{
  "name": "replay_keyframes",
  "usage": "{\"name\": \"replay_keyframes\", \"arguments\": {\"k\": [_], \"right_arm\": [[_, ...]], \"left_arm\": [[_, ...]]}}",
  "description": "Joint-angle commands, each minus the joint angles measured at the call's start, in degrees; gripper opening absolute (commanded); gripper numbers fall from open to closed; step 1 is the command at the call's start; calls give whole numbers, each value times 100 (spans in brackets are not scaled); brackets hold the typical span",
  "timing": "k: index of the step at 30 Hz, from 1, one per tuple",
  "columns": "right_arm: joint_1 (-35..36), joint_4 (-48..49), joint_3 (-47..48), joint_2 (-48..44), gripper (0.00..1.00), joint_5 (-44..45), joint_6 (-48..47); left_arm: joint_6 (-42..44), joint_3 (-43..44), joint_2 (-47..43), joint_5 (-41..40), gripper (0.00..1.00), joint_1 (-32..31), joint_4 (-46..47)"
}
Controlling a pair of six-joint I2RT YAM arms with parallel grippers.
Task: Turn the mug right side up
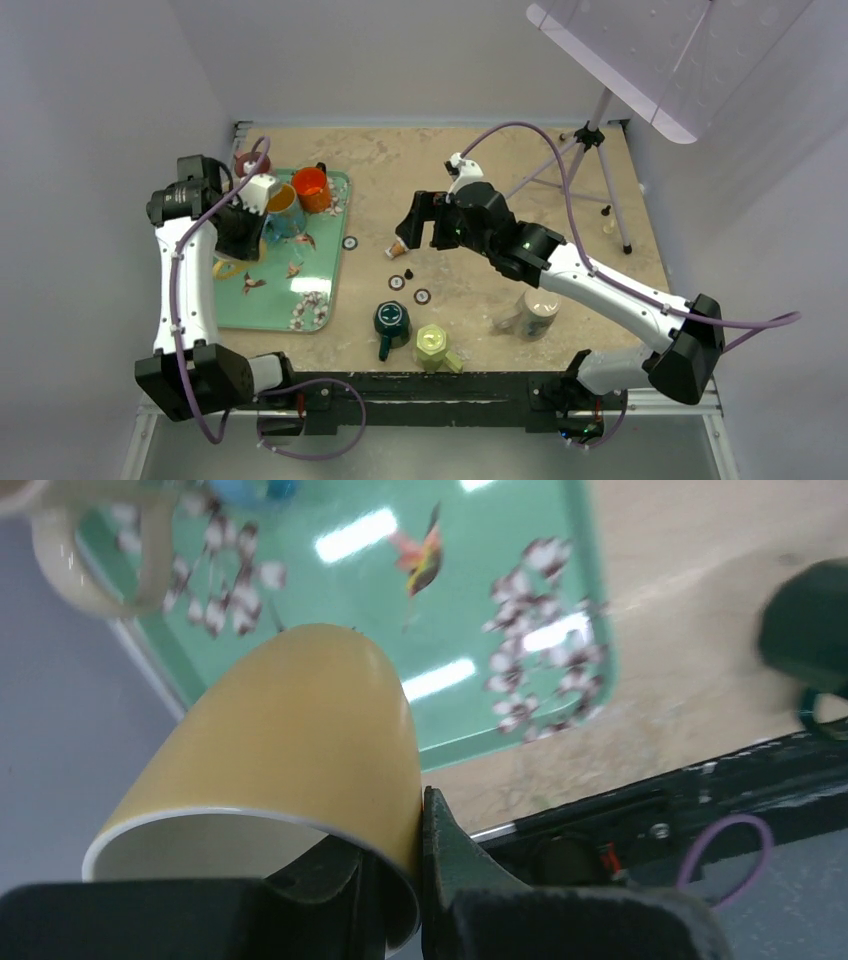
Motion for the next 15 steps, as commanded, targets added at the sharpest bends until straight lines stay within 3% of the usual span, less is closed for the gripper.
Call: {"name": "replay_keyframes", "arguments": {"k": [1, 3, 10, 15], "right_arm": [[20, -9, 200, -159, 98, 288, -296], [27, -2, 270, -111, 98, 221, -354], [84, -96, 269, -150, 98, 175, -444], [225, -444, 216, -74, 98, 534, -270]], "left_arm": [[1010, -1013, -93, -943, 0, 721, 1181], [996, -1368, 104, -1029, 0, 825, 1666], [779, -1433, 1229, -1229, 0, 1298, 2752], [785, -1166, 1892, -1251, 0, 1318, 2817]]}}
